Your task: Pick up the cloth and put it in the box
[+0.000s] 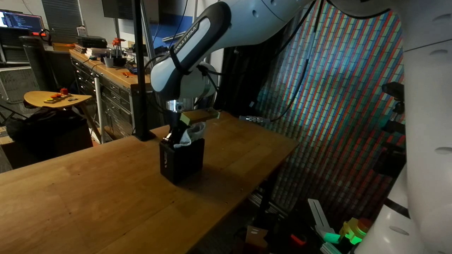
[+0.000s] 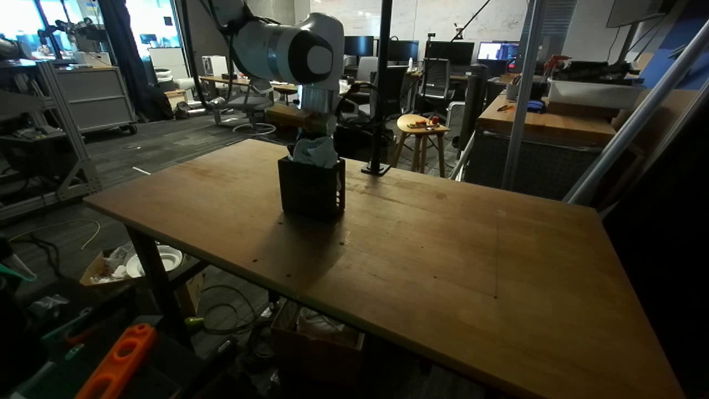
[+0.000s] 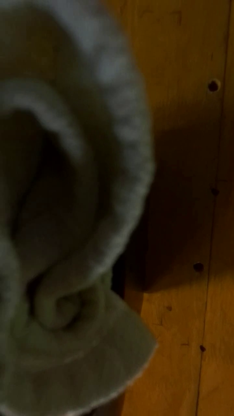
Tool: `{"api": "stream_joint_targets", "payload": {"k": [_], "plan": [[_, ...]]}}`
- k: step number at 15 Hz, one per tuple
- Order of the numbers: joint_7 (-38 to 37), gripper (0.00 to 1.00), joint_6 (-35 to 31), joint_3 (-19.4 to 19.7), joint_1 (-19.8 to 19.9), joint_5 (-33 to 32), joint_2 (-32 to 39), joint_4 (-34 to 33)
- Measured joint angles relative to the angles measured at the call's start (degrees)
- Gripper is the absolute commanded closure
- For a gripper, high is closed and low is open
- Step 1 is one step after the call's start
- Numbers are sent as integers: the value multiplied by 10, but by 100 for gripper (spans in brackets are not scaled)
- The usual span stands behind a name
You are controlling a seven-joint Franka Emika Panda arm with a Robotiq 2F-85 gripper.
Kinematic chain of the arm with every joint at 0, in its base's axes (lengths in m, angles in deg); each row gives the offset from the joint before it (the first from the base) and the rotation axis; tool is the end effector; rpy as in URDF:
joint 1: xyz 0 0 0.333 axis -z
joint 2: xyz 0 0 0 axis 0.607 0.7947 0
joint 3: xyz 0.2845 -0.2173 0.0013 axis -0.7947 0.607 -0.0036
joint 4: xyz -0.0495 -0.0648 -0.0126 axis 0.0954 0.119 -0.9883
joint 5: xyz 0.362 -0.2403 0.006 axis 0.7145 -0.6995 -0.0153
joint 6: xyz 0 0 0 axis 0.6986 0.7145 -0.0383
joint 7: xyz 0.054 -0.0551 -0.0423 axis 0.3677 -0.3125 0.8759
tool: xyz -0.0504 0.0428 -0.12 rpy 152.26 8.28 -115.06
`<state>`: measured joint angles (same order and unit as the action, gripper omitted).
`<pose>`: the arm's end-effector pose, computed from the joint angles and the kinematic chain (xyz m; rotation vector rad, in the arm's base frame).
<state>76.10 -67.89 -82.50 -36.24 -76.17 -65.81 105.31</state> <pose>0.6471 0.0037 0.2286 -3.0791 -0.1634 0.1674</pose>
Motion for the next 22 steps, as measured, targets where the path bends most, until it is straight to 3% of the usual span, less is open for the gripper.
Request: {"api": "stream_joint_targets", "payload": {"k": [12,22], "plan": [[-3,100,63,7,-12,-117,-130,-4],[-20,100,73,15,-12,-130,-161,16]]}}
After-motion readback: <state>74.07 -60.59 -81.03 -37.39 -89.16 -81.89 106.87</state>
